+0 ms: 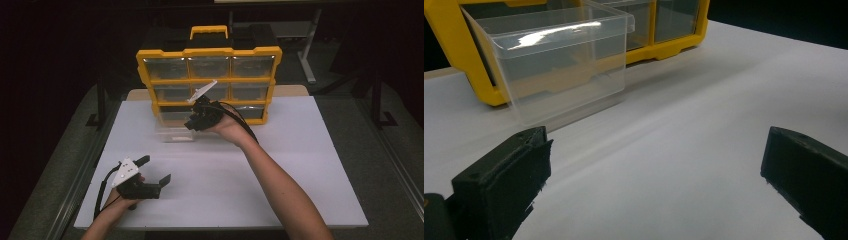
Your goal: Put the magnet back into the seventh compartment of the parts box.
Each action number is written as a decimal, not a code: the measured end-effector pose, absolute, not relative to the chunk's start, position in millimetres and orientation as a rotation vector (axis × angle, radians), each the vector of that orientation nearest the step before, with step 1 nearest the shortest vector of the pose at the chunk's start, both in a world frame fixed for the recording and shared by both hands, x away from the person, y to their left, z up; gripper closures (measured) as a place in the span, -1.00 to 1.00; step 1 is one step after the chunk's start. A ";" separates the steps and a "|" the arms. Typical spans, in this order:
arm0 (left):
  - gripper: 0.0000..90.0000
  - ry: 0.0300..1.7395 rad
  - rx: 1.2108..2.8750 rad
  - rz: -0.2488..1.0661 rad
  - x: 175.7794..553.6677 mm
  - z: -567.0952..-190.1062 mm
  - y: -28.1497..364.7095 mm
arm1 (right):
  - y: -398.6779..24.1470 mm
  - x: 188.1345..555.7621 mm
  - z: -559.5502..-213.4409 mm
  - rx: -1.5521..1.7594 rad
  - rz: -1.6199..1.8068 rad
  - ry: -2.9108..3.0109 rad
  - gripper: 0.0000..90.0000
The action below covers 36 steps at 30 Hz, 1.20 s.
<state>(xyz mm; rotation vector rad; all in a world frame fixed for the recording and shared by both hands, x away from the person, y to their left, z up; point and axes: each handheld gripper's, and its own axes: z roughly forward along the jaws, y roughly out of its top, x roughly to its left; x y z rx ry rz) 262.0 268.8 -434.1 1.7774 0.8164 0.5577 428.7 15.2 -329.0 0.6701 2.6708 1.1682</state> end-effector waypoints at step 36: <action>-1.00 0.805 1.780 0.560 261.0 -433.9 267.5 | 50.9 459.3 -334.6 0.732 1.137 2.660 0.35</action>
